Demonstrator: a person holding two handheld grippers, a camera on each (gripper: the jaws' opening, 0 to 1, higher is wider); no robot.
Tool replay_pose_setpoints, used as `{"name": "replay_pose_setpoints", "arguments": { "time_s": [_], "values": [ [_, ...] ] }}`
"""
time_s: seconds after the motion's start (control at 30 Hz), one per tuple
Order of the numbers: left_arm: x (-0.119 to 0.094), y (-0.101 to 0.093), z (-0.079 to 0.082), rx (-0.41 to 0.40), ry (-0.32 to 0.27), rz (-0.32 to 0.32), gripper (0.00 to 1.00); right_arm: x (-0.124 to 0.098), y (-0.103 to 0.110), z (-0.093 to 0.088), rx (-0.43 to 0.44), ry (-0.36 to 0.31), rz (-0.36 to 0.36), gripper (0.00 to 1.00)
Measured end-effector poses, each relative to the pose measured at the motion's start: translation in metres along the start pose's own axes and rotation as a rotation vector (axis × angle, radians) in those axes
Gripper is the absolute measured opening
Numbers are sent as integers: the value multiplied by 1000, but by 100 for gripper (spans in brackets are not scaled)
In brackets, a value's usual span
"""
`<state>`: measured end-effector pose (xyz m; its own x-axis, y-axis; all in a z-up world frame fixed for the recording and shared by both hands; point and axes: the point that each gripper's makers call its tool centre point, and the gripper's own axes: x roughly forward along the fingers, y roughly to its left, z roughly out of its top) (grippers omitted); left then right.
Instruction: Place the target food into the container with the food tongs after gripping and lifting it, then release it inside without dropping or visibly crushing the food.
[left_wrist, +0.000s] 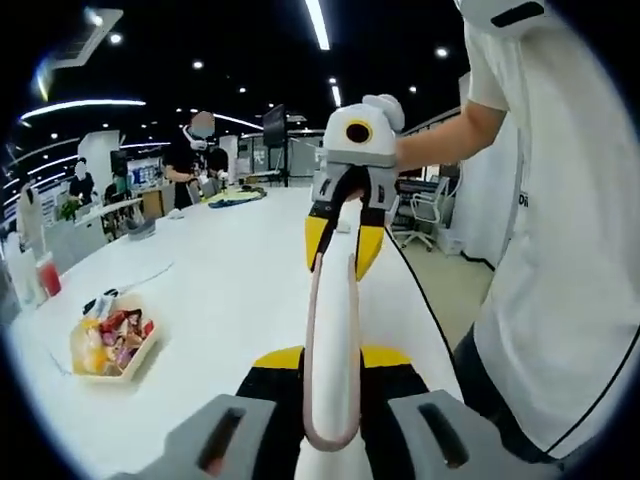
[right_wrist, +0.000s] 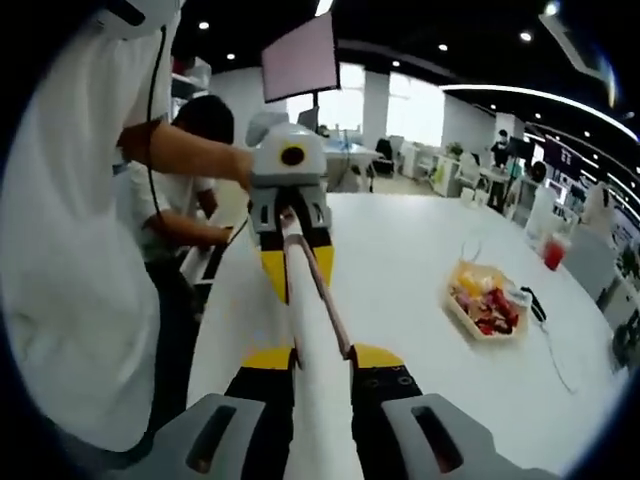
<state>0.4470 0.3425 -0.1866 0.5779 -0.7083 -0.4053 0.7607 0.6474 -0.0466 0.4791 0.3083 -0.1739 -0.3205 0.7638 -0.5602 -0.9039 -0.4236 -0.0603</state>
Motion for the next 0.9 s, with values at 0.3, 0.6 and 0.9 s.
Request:
{"name": "replay_pose_setpoints", "arguments": {
  "time_s": [0.3,0.6,0.9],
  "values": [
    [14,20,-39,-6,125,-3,16,27,-14,-31,-6,58,-17,21],
    [16,54,-80,19,276,-3,17,66,-37,-53,-2,109,-37,24],
    [26,80,-95,24,307,10,17,82,-61,-72,28,164,-65,27]
  ]
}}
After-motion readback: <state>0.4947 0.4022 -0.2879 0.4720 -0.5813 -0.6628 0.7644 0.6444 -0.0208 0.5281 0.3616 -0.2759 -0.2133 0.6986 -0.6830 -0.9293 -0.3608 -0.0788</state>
